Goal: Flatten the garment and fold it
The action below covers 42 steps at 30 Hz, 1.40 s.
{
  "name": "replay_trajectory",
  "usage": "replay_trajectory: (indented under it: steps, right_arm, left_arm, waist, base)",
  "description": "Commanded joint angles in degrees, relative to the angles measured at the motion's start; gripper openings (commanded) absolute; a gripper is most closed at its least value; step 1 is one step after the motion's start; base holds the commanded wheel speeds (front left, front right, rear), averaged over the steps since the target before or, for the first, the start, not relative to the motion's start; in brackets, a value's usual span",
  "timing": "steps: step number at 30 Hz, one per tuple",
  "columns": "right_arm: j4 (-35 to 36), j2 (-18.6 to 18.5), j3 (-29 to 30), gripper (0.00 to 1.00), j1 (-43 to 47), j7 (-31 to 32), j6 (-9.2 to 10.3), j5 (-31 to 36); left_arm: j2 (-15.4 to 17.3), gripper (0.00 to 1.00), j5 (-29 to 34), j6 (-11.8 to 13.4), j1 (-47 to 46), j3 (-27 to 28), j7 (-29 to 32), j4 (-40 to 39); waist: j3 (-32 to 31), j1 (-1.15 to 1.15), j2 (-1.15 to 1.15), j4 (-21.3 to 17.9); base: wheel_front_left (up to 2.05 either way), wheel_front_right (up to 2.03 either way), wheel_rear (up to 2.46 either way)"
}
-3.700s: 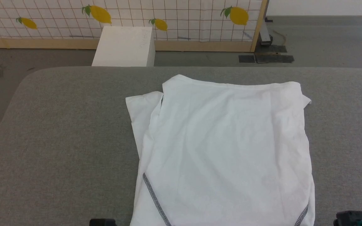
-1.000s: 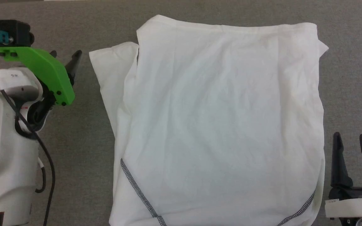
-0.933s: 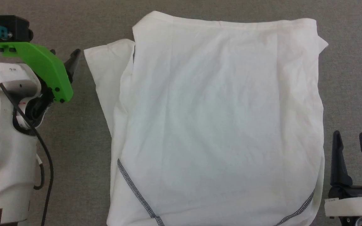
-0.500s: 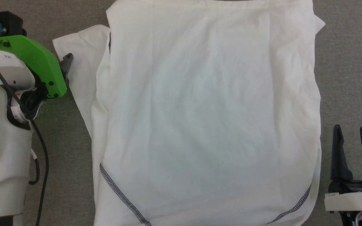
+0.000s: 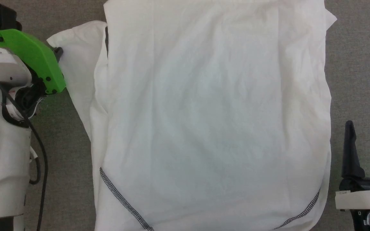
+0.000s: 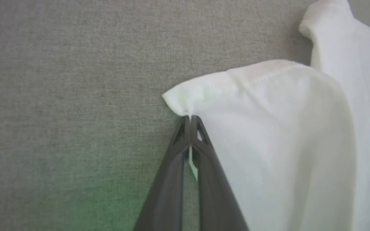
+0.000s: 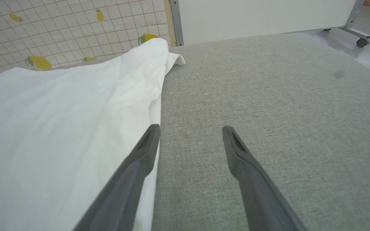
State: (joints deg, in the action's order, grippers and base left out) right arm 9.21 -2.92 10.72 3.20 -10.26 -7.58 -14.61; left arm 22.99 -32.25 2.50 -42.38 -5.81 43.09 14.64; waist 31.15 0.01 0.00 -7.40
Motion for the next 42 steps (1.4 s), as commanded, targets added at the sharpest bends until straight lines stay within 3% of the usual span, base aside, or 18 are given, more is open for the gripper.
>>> replay_trajectory:
  steps: [1, 7, 16, 31, 36, 42]
  right_arm:
    - [-0.2, 0.0, 0.0, 1.0, -1.1, 0.0, 0.09, 0.2]
    - [-0.9, 0.0, -0.1, 1.0, -0.6, 0.2, 0.09, 0.4]
    - [-2.8, 0.0, -1.2, 1.0, 1.8, 0.5, 0.09, 0.2]
    - [-4.8, 0.0, -1.5, 1.0, 7.7, 0.7, 0.09, -1.4]
    - [-4.9, 0.0, -1.0, 1.0, 9.0, 0.6, 0.09, -1.6]
    - [-4.5, 0.0, 0.5, 1.0, 10.0, 0.9, 0.09, -1.7]
  left_arm:
    - [-0.9, 0.0, -0.7, -0.2, 0.7, 0.0, -1.1, 1.5]
    - [-1.0, 0.0, -1.8, -0.8, 1.3, 1.9, -5.5, 2.5]
    - [2.6, 0.0, -3.0, -1.1, 6.1, 5.6, -7.8, 1.0]
    - [8.8, 0.0, -5.1, -1.0, 17.6, 10.9, -6.0, -12.6]
    - [8.0, 0.0, -5.3, -0.7, 20.8, 10.7, -6.4, -20.4]
    - [1.7, 0.0, -2.0, 2.6, 23.7, 4.1, -7.6, -31.5]
  waist:
    - [-0.9, -0.01, 0.0, 0.4]
    - [-5.1, -0.01, 0.0, 1.9]
    - [-15.1, -0.01, 0.0, 5.3]
    - [-27.3, -0.01, 0.0, 8.8]
    - [-29.0, -0.01, 0.0, 10.4]
    - [-30.5, -0.01, 0.0, 12.3]
  base:
    - [0.0, 0.0, 0.0]
    - [0.0, 0.0, 0.0]
    - [0.0, 0.0, 0.0]
    - [0.0, 0.0, 0.0]
    - [0.0, 0.0, 0.0]
    - [0.0, 0.0, 0.0]
